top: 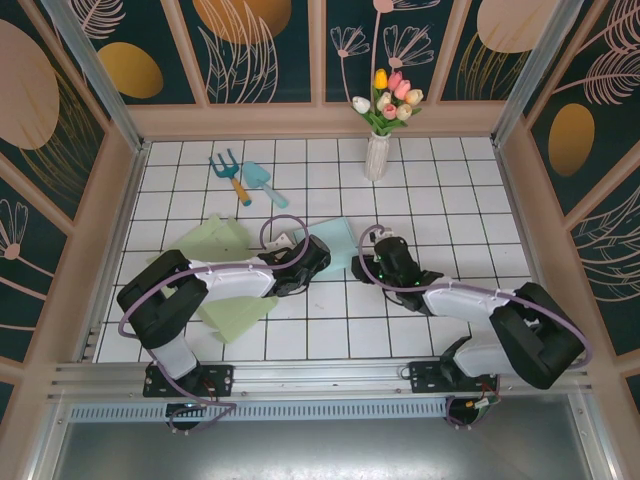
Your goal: Fold the paper box
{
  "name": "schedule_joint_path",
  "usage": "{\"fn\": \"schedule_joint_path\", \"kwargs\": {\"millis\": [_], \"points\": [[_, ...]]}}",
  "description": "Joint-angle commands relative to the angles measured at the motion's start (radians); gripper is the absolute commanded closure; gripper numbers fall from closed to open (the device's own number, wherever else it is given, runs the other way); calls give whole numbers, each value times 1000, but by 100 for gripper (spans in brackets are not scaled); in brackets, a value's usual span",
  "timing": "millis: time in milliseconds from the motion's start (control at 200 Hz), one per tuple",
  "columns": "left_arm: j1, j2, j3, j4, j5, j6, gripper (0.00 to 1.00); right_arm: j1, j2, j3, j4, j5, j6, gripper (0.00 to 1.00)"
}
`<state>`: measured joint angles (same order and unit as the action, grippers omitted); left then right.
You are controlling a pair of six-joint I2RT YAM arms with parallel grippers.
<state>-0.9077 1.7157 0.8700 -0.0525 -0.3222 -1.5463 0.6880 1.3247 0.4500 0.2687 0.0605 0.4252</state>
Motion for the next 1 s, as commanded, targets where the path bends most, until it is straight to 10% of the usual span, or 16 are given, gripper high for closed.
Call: {"fn": "schedule_joint_path", "kwargs": {"millis": [0,996], "points": [[21,50,-63,-200,15,15,45,-7,37,46,-3,0,-31,59],[29,48,-63,-201,20,23,45,-76,114,-14,178,-239,-26,70]]}}
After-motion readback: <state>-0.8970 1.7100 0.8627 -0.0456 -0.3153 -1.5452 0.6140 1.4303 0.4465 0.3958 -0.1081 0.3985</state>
